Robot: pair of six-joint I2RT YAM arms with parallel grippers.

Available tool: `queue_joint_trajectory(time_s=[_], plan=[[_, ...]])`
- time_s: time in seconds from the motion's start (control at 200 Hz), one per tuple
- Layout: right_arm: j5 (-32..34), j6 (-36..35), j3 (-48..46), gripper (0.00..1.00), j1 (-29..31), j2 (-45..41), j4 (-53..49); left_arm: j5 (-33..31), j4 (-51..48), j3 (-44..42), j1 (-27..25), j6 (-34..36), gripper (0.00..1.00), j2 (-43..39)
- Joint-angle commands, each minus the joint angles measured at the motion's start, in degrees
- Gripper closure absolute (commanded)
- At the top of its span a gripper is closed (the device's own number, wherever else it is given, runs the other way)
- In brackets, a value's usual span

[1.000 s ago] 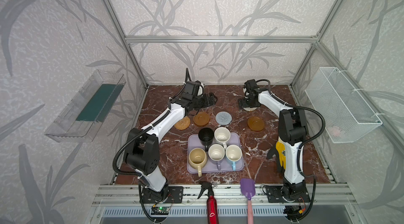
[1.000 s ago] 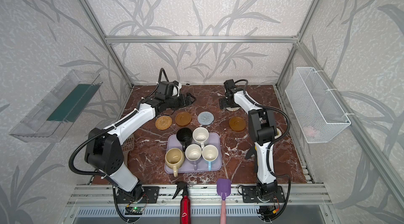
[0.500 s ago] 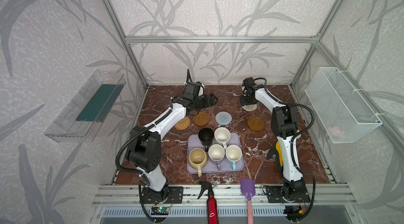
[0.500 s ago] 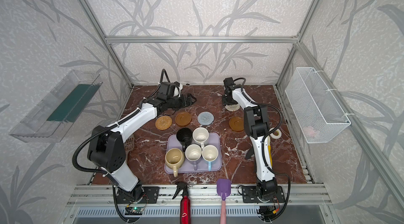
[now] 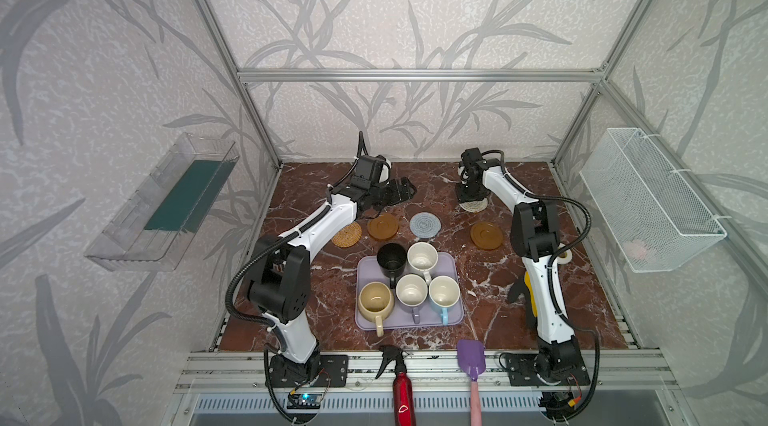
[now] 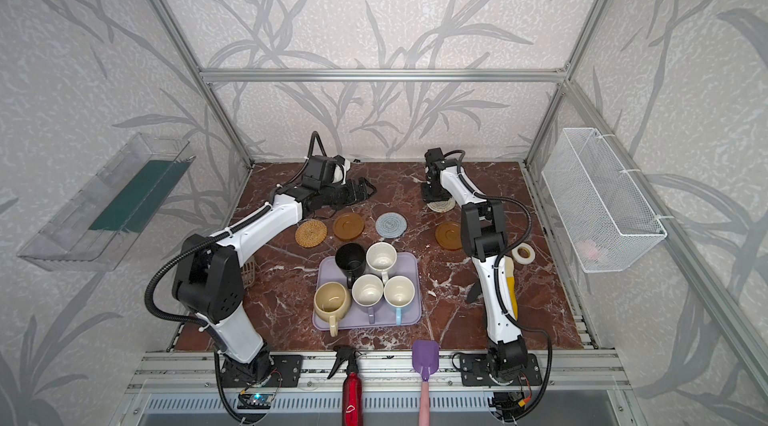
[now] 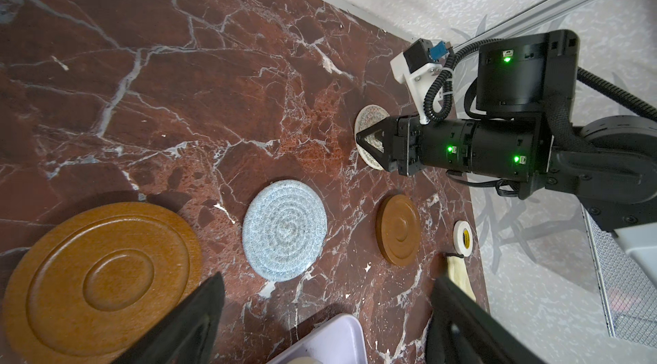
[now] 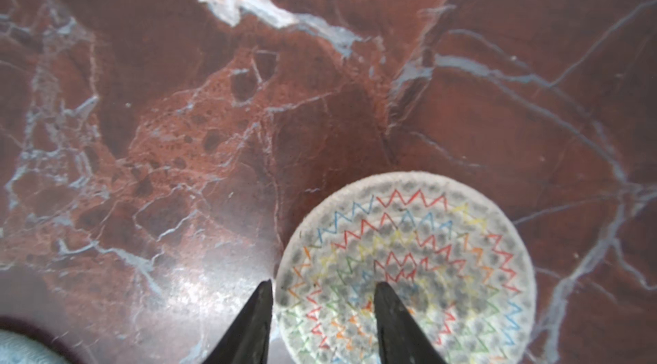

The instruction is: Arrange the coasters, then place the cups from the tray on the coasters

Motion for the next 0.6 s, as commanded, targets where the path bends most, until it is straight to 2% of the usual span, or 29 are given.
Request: queue_joint_trajectory(time_s=[0.0,0.225,0.44,0.595], plan=[[-4.44,0.56,-5.2,0.53,1.15,-2.14,-1.89,0.69,0.25,1.99,-0.59,0.95,0.07,0.67],[-6.65,1.61,-13.06,0.56,3.05,-6.09,1.34,0.64,0.4,1.89,-0.7,0.51,0.07,0.42],[-6.13,3.66,-21.54,0.57,4.7,-10.37,4.59,0.47,0.39,1.73,-1.04,0.3,0.07,-0.23],[-7.97,3.42,-23.15,0.58,4.99,-11.21,3.95,-0.41,-0.37,1.88,-1.16,0.57,0.07,-0.61]])
